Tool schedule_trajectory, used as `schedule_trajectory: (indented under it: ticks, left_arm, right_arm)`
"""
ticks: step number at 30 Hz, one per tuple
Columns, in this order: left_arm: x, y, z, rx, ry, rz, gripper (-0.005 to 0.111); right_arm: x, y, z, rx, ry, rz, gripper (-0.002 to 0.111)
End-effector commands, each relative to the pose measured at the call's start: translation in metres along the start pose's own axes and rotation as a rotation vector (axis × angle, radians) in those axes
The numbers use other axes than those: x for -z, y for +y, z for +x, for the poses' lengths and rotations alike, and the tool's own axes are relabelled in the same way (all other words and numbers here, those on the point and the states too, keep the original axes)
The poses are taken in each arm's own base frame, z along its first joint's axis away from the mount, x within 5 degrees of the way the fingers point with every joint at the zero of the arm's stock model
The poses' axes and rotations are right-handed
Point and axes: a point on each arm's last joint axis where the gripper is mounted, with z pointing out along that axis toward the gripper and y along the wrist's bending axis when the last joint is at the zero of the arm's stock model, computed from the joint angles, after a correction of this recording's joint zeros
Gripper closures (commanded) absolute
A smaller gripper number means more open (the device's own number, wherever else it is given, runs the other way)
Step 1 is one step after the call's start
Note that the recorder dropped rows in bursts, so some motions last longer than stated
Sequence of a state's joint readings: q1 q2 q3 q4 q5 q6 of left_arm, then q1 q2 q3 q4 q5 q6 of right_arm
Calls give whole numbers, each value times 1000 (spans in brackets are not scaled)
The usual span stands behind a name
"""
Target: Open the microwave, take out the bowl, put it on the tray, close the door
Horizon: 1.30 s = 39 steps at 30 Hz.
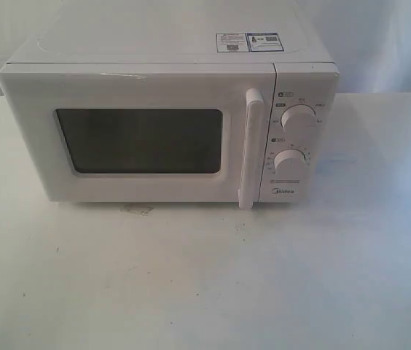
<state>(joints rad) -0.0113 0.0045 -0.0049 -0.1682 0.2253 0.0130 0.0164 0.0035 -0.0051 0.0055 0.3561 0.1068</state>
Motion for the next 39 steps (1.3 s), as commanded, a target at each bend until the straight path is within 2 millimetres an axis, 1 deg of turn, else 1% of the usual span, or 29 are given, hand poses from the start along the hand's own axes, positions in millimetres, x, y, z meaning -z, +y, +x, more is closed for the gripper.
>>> schedule_trajectory:
  ticks: [1, 10, 14, 16, 19, 23, 26, 28, 29, 31, 32, 35, 36, 37, 39]
  left_arm:
    - [0, 0, 1, 8, -1, 0, 107]
    - [0, 0, 1, 8, -1, 0, 107]
    - [0, 0, 1, 8, -1, 0, 107]
    - [0, 0, 1, 8, -1, 0, 107]
    - [0, 0, 1, 8, -1, 0, 107]
    - [0, 0, 1, 8, -1, 0, 107]
    - [0, 0, 1, 8, -1, 0, 107]
    - [0, 0, 1, 8, -1, 0, 107]
    - [0, 0, 1, 8, -1, 0, 107]
    - [0, 0, 1, 8, -1, 0, 107]
    - [0, 0, 1, 8, -1, 0, 107]
    - [0, 0, 1, 8, -1, 0, 107]
    - [0, 0, 1, 8, -1, 0, 107]
    - [0, 0, 1, 8, -1, 0, 107]
    - [0, 0, 1, 8, -1, 0, 107]
  right_arm:
    - [0, 0, 1, -5, -5, 6, 108]
    - [0, 0, 1, -5, -5, 6, 108]
    - [0, 0, -7, 2, -91, -1, 108]
    - [1, 1, -15, 0, -179, -11, 108]
    - [6, 3, -31, -40, -359, -38, 108]
    - [16, 5, -50, -47, -598, -73, 108]
    - [36, 7, -71, -51, -916, -116, 108]
    - [49, 8, -80, -22, -1078, -122, 108]
    - [54, 9, -87, -2, -1106, -113, 108]
    - [62, 12, -105, 45, -1086, -87, 108]
    - [62, 13, -113, 77, -1031, -71, 108]
    - [60, 18, -150, 172, -881, -33, 108]
    - [52, 19, -161, 185, -775, -22, 108]
    - [48, 20, -173, 188, -710, -14, 108]
    - [29, 20, -187, 187, -473, 8, 108]
